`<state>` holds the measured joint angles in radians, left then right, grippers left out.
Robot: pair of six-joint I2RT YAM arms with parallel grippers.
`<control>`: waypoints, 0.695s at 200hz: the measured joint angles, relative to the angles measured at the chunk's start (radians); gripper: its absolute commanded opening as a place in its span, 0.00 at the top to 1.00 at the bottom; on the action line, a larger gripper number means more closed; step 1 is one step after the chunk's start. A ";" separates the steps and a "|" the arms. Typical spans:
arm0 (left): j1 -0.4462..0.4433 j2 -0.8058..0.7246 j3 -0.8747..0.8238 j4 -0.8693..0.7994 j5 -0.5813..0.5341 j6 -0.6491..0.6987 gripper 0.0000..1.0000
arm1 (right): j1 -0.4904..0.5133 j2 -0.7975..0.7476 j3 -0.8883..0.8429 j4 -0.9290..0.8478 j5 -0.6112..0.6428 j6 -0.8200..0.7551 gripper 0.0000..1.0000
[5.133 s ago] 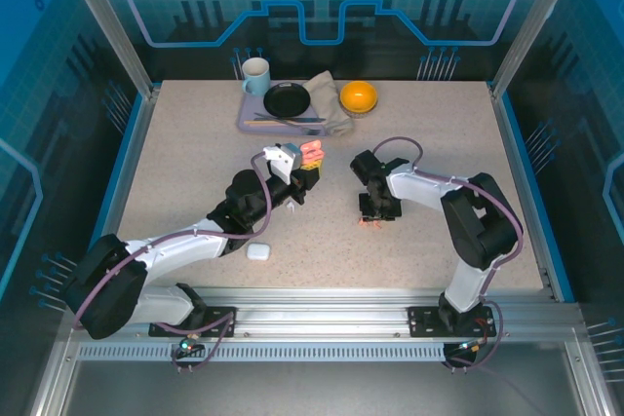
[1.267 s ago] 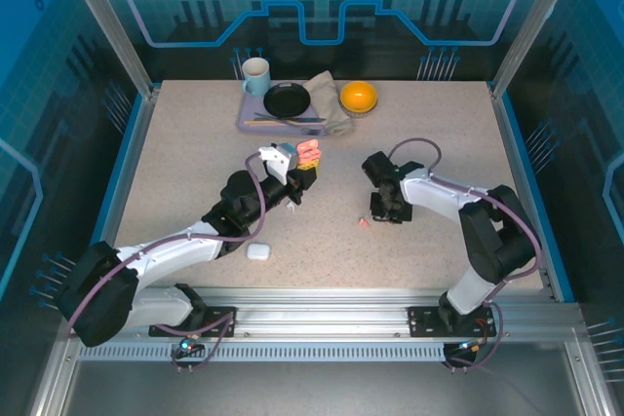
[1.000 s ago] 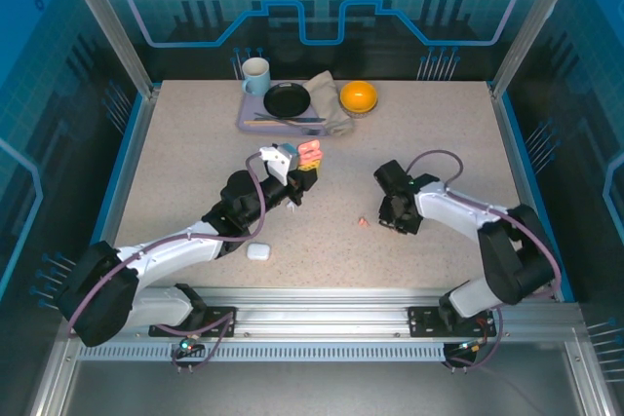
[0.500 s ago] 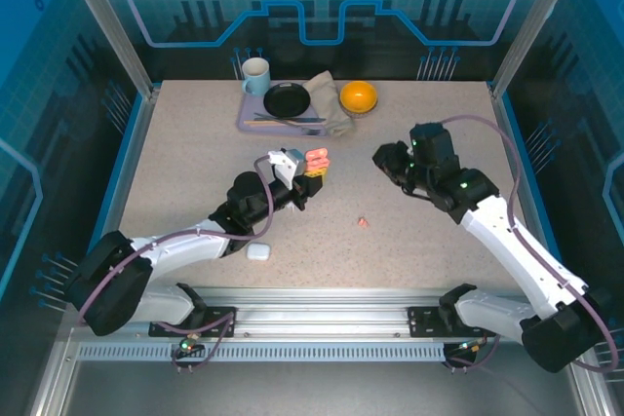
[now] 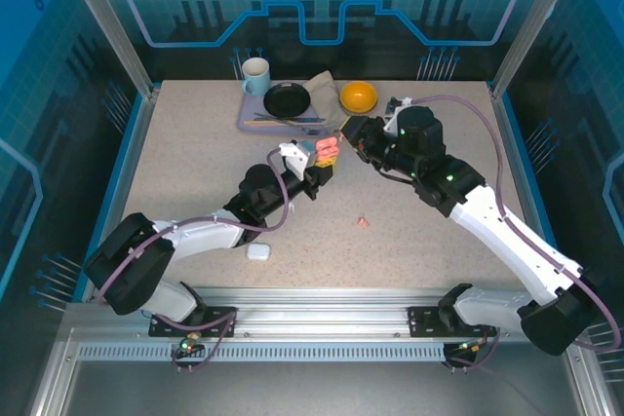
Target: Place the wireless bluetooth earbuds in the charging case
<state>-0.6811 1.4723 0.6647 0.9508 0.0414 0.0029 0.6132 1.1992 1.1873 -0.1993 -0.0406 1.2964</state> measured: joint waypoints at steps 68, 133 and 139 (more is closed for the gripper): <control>-0.005 0.034 0.047 0.027 0.000 0.012 1.00 | 0.066 0.039 -0.001 0.045 0.040 0.039 0.75; -0.005 0.034 0.047 0.027 0.000 0.027 1.00 | 0.069 0.039 -0.026 0.051 0.083 0.070 0.76; -0.005 0.034 0.048 0.028 0.000 0.027 1.00 | 0.069 0.040 -0.028 0.051 0.085 0.071 0.76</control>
<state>-0.6857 1.5066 0.7124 0.9787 0.0410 0.0299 0.6827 1.2388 1.1591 -0.1482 0.0448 1.3674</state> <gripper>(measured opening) 0.230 0.241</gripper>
